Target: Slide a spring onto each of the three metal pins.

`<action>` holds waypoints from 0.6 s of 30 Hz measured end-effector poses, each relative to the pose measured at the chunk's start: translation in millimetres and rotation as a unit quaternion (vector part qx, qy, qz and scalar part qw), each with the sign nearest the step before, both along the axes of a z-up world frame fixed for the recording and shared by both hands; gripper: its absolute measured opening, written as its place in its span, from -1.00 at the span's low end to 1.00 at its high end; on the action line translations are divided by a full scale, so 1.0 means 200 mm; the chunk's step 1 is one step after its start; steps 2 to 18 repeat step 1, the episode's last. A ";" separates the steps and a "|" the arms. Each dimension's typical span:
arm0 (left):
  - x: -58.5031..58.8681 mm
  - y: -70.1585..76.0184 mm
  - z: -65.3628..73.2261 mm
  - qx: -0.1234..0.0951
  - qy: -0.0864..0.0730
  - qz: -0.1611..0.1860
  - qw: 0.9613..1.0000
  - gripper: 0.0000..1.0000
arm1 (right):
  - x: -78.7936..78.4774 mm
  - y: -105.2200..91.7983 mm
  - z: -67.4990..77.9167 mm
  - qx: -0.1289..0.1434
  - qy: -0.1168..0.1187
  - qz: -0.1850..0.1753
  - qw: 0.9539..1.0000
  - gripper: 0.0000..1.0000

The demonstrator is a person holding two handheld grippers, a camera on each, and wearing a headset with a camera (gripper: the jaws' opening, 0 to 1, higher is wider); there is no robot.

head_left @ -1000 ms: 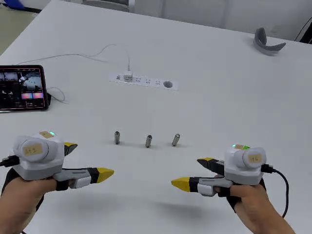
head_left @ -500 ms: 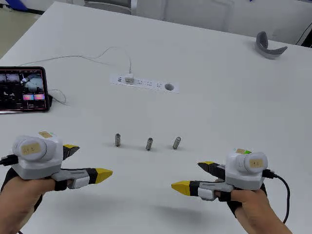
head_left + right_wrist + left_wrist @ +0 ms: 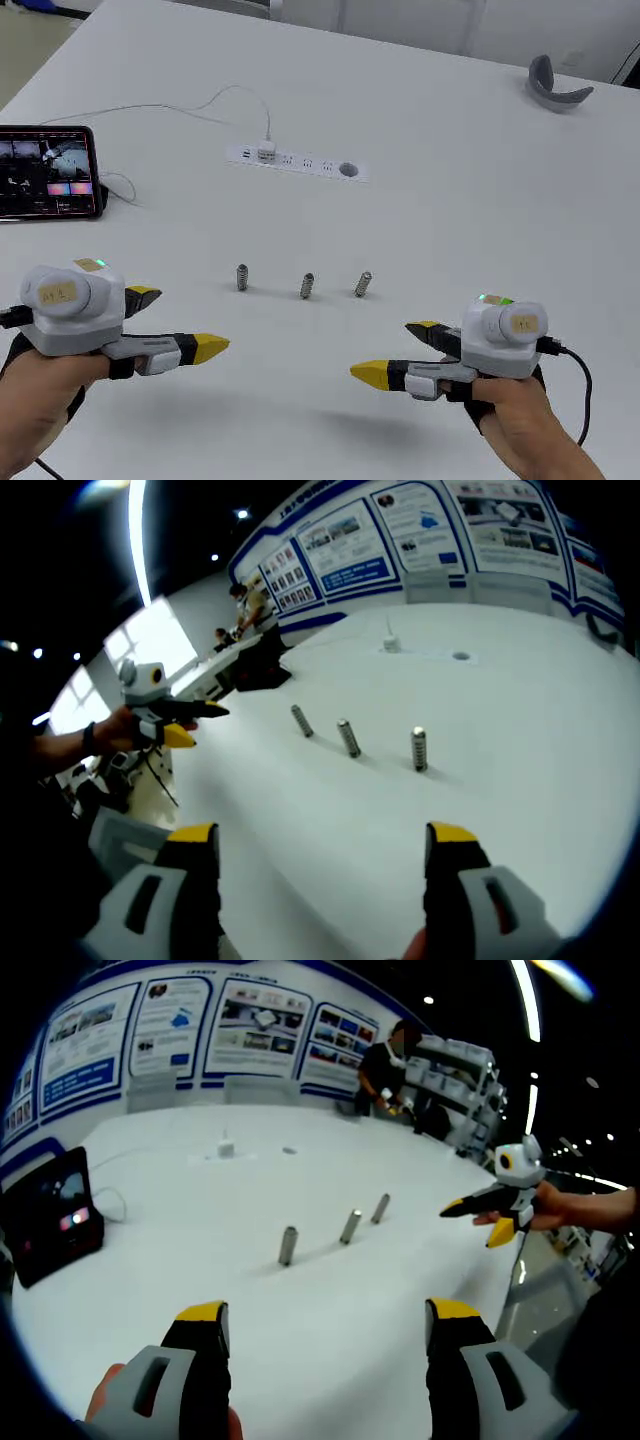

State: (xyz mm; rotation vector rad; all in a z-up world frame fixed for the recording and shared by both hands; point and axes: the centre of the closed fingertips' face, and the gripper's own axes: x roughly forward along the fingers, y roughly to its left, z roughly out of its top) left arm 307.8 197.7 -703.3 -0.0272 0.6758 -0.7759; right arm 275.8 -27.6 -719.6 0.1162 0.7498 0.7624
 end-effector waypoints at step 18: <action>0.00 0.00 0.00 -0.002 0.000 0.000 1.000 0.63 | 0.00 0.00 0.00 0.000 0.000 0.000 1.000 0.72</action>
